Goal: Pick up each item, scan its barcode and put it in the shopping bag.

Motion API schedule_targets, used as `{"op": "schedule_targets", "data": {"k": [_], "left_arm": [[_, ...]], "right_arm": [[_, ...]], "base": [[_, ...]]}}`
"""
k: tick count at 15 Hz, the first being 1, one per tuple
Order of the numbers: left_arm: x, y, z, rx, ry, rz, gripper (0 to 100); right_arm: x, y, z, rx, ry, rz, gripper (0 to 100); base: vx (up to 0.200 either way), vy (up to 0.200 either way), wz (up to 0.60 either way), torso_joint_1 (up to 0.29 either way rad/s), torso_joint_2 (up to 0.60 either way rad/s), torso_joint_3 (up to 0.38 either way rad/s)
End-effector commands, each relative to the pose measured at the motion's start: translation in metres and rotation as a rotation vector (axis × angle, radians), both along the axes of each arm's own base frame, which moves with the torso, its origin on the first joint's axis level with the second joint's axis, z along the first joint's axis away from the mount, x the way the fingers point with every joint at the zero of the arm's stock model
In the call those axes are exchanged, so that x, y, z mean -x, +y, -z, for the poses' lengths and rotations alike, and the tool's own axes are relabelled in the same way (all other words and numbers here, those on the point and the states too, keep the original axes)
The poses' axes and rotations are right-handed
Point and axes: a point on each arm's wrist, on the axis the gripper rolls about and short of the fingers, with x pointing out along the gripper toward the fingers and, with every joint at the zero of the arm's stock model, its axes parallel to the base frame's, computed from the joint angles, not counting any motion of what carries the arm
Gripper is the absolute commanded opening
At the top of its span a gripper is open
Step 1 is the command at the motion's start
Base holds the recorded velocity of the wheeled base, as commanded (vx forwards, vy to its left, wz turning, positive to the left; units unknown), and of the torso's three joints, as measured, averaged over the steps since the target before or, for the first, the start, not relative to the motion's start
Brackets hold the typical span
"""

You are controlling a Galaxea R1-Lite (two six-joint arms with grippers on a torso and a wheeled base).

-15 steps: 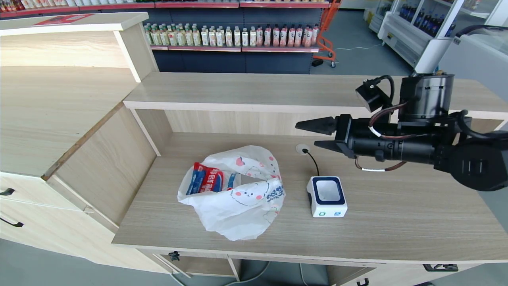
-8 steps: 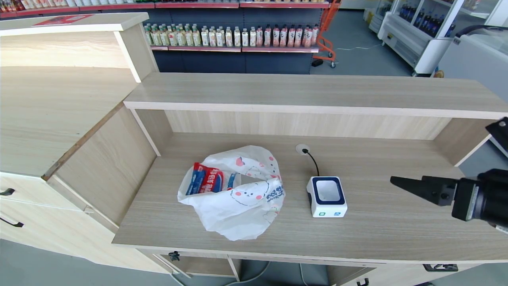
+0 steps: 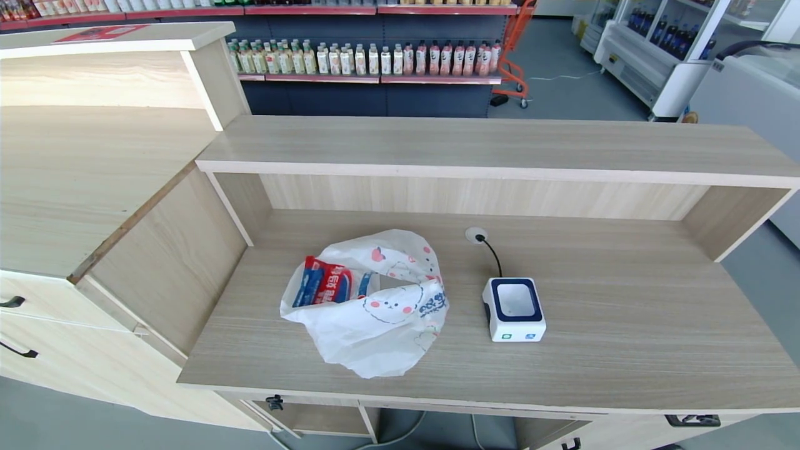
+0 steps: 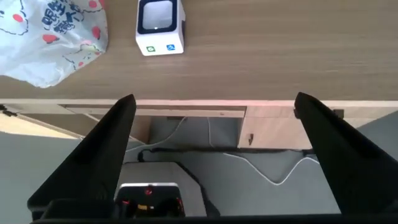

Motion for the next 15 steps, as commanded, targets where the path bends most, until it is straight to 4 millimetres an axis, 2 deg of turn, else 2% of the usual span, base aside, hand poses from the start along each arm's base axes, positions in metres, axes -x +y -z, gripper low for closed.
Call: {"op": "schedule_targets", "data": {"k": [1, 4, 11, 12, 15], "left_arm": [[0.0000, 0.0000, 0.0000, 0.000, 0.000, -0.001, 100], [0.0000, 0.0000, 0.0000, 0.000, 0.000, -0.001, 100], [0.0000, 0.0000, 0.0000, 0.000, 0.000, -0.001, 100], [0.0000, 0.0000, 0.0000, 0.000, 0.000, -0.001, 100], [0.0000, 0.0000, 0.0000, -0.003, 0.000, 0.001, 100]], "right_arm": [[0.0144, -0.0001, 0.0175, -0.002, -0.116, 0.055, 100], [0.0179, 0.0010, 0.0191, 0.087, -0.156, 0.041, 100], [0.0179, 0.0009, 0.0191, 0.047, -0.155, 0.045, 100], [0.0179, 0.0009, 0.0191, 0.044, -0.155, 0.045, 0], [0.0179, 0.0009, 0.0191, 0.044, -0.155, 0.045, 0]], "base": [[0.000, 0.000, 0.00, 0.000, 0.00, 0.000], [0.000, 0.000, 0.00, 0.000, 0.00, 0.000], [0.000, 0.000, 0.00, 0.000, 0.00, 0.000], [0.000, 0.000, 0.00, 0.000, 0.00, 0.000], [0.000, 0.000, 0.00, 0.000, 0.00, 0.000]]}}
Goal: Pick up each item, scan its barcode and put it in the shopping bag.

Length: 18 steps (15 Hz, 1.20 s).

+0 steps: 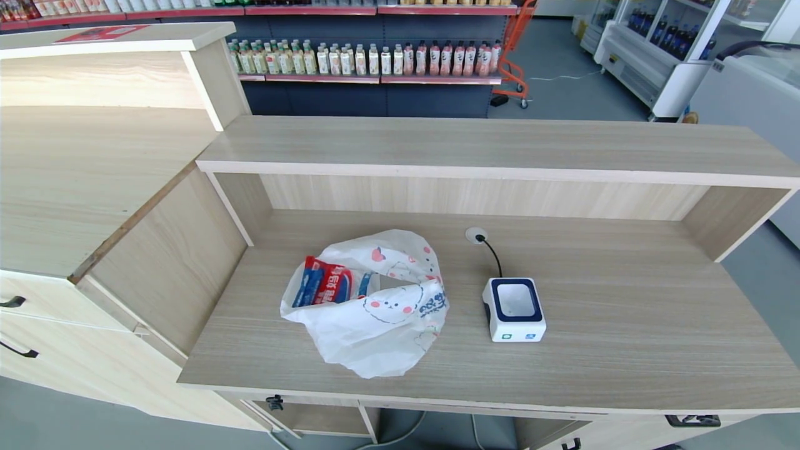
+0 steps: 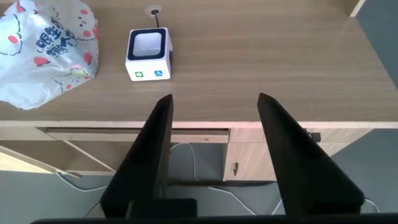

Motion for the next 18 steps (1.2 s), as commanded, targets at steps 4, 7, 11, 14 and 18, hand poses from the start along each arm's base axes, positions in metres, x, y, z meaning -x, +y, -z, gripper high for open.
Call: {"op": "schedule_targets", "data": {"k": [4, 7, 11, 14, 18], "left_arm": [[0.0000, 0.0000, 0.0000, 0.002, 0.000, 0.001, 100], [0.0000, 0.0000, 0.0000, -0.003, 0.000, 0.001, 100], [0.0000, 0.0000, 0.0000, -0.004, 0.000, 0.001, 100], [0.0000, 0.0000, 0.0000, -0.003, 0.000, 0.000, 100], [-0.0001, 0.0000, 0.0000, -0.003, 0.001, 0.001, 100]], "right_arm": [[-0.0003, 0.0000, -0.0001, -0.001, 0.004, -0.001, 0], [-0.0003, 0.0000, -0.0001, 0.001, 0.004, 0.000, 0], [-0.0003, 0.0000, -0.0001, 0.001, 0.004, -0.001, 0], [-0.0003, 0.0000, -0.0001, 0.001, 0.004, -0.001, 0], [-0.0003, 0.0000, -0.0001, 0.001, 0.004, -0.001, 0]], "base": [[0.000, -0.050, 0.00, -0.001, 0.00, 0.001], [0.000, -0.200, 0.00, 0.002, 0.00, -0.002], [0.000, -0.200, 0.00, 0.005, 0.00, 0.000], [0.000, -0.133, 0.00, 0.005, 0.00, 0.003], [0.000, 0.000, 0.00, 0.000, 0.00, 0.000]]}}
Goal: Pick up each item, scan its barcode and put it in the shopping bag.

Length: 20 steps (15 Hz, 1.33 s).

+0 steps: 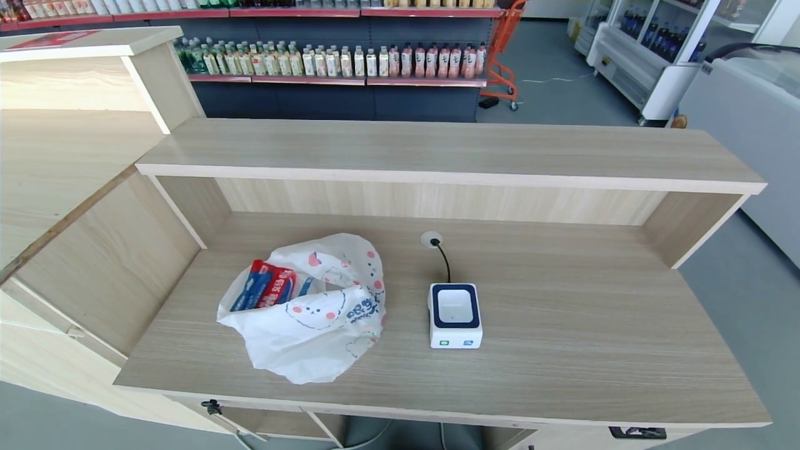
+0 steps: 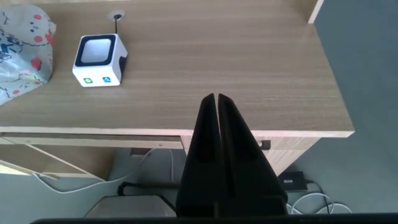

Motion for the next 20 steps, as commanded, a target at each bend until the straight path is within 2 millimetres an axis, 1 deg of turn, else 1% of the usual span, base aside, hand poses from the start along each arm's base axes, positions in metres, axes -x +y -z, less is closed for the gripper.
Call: {"op": "schedule_targets", "data": {"k": [1, 7, 20], "left_arm": [[-0.0002, 0.0000, -0.0001, -0.001, 0.002, -0.001, 100], [0.0000, 0.0000, 0.0000, -0.001, -0.001, -0.001, 100], [0.0000, 0.0000, 0.0000, 0.002, -0.001, -0.002, 100]], "right_arm": [[-0.0003, -0.0001, -0.0001, 0.000, 0.003, -0.002, 0], [-0.0003, -0.0001, -0.0001, 0.000, 0.003, -0.002, 0], [-0.0003, -0.0001, -0.0001, 0.000, 0.003, -0.002, 0]], "base": [[0.200, 0.000, 0.00, -0.007, 0.00, -0.002], [0.200, 0.000, 0.00, 0.006, 0.00, 0.003], [0.000, 0.000, 0.00, 0.000, 0.00, 0.000]]}}
